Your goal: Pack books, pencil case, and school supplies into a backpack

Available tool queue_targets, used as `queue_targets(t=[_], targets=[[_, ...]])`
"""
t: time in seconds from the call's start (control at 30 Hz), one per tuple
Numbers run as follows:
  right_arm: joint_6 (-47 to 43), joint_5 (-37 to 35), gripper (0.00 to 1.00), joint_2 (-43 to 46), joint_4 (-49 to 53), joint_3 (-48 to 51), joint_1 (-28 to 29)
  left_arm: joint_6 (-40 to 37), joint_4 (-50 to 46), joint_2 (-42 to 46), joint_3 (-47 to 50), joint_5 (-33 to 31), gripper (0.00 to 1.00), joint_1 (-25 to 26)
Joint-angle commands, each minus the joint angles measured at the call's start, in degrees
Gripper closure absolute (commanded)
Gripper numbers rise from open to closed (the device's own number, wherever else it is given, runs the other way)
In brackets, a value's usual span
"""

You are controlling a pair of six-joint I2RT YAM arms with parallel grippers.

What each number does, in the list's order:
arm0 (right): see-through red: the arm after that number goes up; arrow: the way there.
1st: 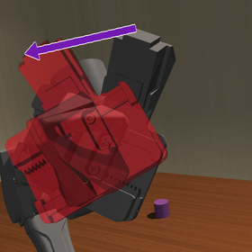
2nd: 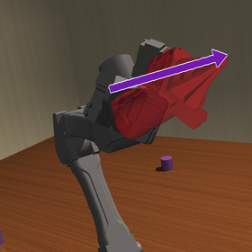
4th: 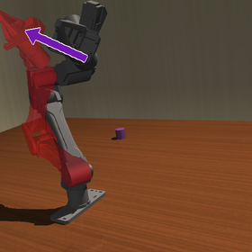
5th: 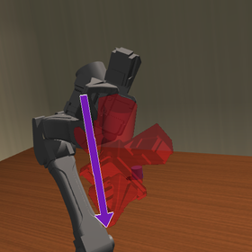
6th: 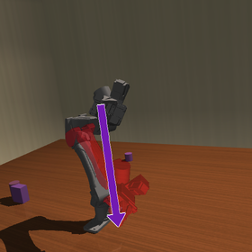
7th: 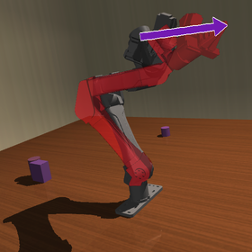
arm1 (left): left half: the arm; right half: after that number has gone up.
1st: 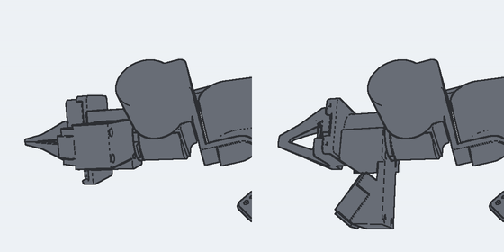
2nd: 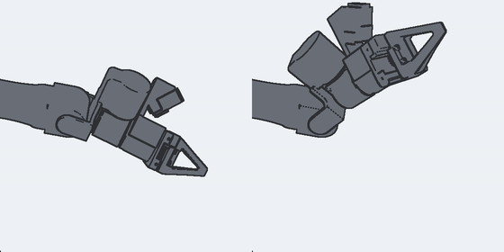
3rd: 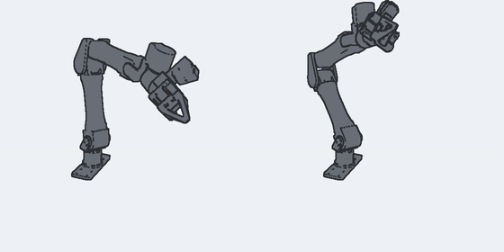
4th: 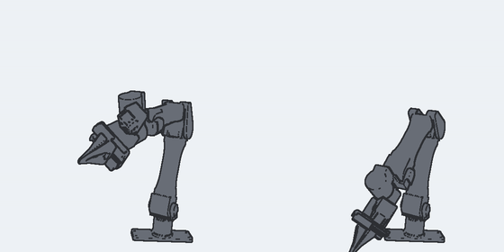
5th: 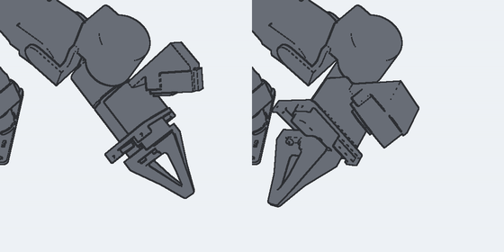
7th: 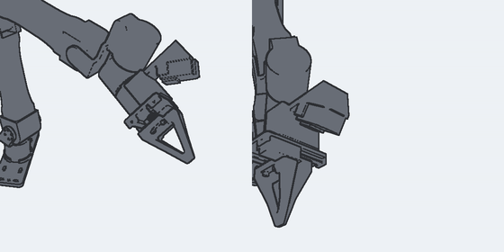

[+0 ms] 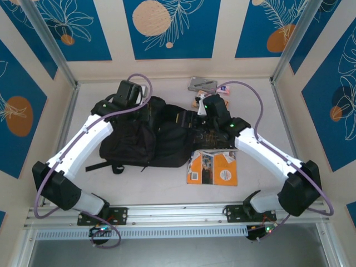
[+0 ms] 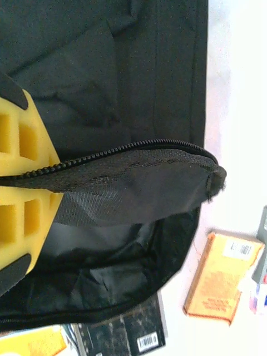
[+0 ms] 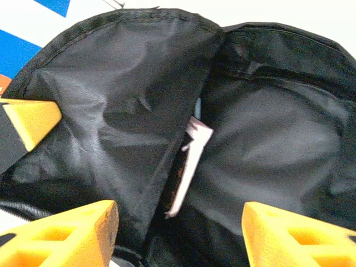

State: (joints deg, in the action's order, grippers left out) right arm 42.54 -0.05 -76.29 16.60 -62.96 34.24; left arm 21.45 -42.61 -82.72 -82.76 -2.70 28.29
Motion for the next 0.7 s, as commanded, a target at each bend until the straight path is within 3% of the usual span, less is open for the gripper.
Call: queue_targets(t=[0.0,0.17,0.3,0.67], targets=[[-2.09,0.49,0.42,1.90,3.82,2.90,-1.16,-1.58,-1.80,3.28,2.25,-3.71,1.00,-1.21],[-1.26,-6.04,0.42,7.11,6.87,8.37,-3.47,-1.43,-4.02,7.06,3.66,-7.88,1.00,-3.36],[-0.46,-4.29,0.42,10.59,7.57,12.08,-6.43,-1.28,-5.47,10.44,2.89,-9.30,1.00,-6.74],[0.52,-2.79,0.41,15.38,8.94,17.37,-6.90,0.49,-1.12,7.50,4.15,-0.74,1.00,-7.25]])
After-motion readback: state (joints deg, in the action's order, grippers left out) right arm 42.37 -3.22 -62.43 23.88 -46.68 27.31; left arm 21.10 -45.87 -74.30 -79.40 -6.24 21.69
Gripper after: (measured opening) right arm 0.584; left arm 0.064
